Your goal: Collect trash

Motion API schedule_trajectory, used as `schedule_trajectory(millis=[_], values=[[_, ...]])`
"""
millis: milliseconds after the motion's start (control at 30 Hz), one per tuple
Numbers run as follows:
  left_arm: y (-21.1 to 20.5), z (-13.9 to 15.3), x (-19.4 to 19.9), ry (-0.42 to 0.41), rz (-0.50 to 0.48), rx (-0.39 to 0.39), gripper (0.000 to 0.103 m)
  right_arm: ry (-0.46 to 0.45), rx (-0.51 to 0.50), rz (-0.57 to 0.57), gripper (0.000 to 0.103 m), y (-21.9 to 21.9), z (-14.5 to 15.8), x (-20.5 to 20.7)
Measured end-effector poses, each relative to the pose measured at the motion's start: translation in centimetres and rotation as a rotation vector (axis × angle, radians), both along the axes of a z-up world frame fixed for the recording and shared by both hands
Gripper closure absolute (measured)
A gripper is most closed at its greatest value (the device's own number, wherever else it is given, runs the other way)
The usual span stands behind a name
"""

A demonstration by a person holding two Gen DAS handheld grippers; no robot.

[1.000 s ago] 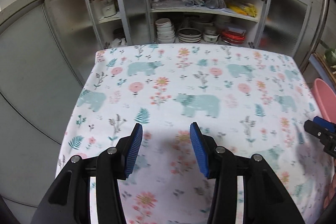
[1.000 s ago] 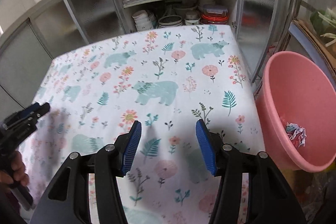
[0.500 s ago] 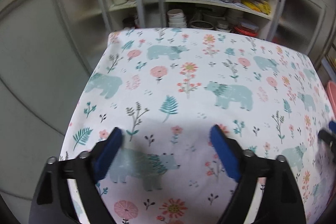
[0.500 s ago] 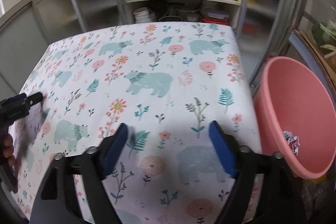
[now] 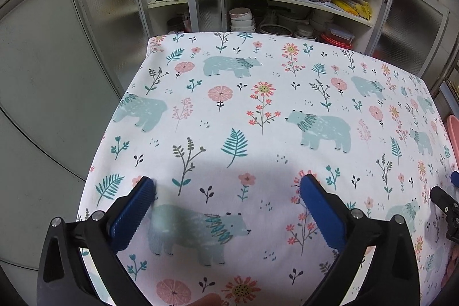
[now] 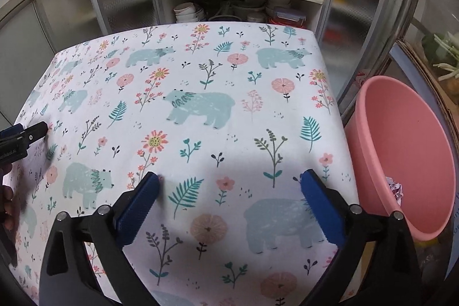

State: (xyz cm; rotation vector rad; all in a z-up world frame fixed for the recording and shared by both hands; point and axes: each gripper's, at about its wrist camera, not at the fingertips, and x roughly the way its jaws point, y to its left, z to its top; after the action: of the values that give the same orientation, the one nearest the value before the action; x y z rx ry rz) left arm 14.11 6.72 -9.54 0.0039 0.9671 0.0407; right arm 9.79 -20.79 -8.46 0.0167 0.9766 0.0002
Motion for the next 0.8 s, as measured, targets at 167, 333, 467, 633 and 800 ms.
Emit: schedule_trajectory(millis=[167, 333, 467, 633, 800], values=[[0.01, -0.03, -0.06, 0.0, 0.0, 0.001, 0.004, 0.001, -0.001, 0.001, 0.003, 0.01, -0.02, 0.04], [0.03, -0.03, -0.05, -0.001, 0.0, 0.001, 0.004, 0.001, -0.001, 0.0, 0.003, 0.02, -0.04, 0.02], [0.02, -0.01, -0.05, 0.0, 0.0, 0.001, 0.004, 0.001, -0.002, 0.001, 0.003, 0.02, -0.01, 0.0], [0.03, -0.03, -0.1, 0.0, 0.0, 0.001, 0.004, 0.001, -0.002, 0.0, 0.003, 0.04, -0.01, -0.05], [0.05, -0.07, -0.17, -0.001, 0.0, 0.001, 0.004, 0.001, -0.002, 0.0, 0.003, 0.07, -0.03, -0.07]])
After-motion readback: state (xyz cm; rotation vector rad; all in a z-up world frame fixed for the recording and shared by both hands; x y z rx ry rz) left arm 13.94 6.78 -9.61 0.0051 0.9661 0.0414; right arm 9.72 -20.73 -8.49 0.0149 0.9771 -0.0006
